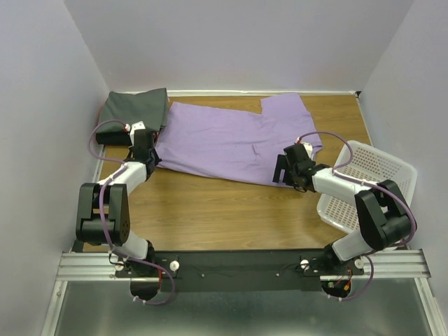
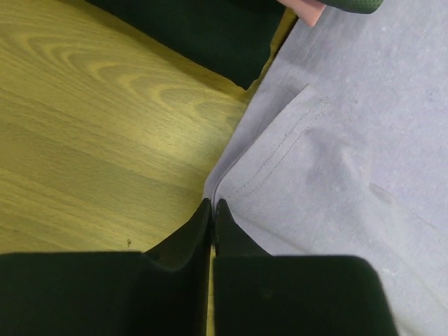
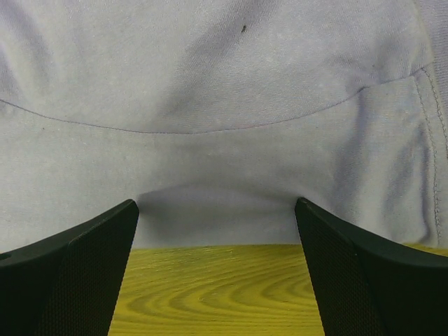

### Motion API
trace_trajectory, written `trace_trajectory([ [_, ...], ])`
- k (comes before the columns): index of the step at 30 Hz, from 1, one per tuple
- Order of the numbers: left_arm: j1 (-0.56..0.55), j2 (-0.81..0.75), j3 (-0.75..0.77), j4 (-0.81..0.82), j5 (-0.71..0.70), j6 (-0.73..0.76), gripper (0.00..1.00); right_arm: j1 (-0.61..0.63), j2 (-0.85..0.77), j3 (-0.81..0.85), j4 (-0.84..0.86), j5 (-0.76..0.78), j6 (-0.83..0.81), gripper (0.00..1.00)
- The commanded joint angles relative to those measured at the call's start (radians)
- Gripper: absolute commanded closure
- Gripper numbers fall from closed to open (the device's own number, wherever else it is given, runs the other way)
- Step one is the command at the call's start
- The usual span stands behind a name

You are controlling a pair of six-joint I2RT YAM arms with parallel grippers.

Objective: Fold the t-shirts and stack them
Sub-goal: Fold the tshirt

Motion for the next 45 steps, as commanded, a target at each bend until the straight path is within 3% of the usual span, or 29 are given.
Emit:
trace_trajectory([
  [1,0.017,-0.050,-0.016,-0.033,-0.087,-0.025,0.71,-0.009,-0.021,-0.022,-0.023,-0.031,-0.005,0.00],
  [3,0.015,-0.088,-0.027,-0.043,-0.116,-0.034,0.49,-0.009,-0.050,-0.022,-0.025,-0.052,-0.024,0.00],
  [5,0.015,-0.110,-0.032,-0.046,-0.127,-0.040,0.40,-0.008,-0.072,-0.015,-0.025,-0.083,-0.034,0.00],
  [7,0.012,-0.141,-0.033,-0.050,-0.142,-0.042,0.37,-0.008,-0.101,-0.007,-0.029,-0.095,-0.054,0.00],
  [10,-0.005,-0.178,-0.035,-0.047,-0.147,-0.043,0.37,-0.003,-0.123,0.017,-0.038,-0.105,-0.078,0.00],
  [17,-0.218,-0.233,-0.065,0.121,-0.054,-0.077,0.37,0.028,-0.035,0.123,-0.040,-0.115,-0.101,0.00],
  [21,-0.336,-0.137,-0.050,0.242,0.035,-0.112,0.37,0.052,0.035,0.172,-0.038,-0.097,-0.106,0.00],
  [26,-0.411,0.038,0.005,0.276,0.054,-0.123,0.37,0.063,0.104,0.183,-0.032,-0.060,-0.092,0.00],
  [33,-0.462,0.215,-0.007,0.327,0.059,-0.161,0.37,0.081,0.120,0.111,-0.034,-0.057,-0.031,0.01],
  [45,-0.487,0.103,-0.168,0.321,0.022,-0.243,0.37,0.097,-0.050,-0.047,-0.107,-0.137,0.119,0.03],
])
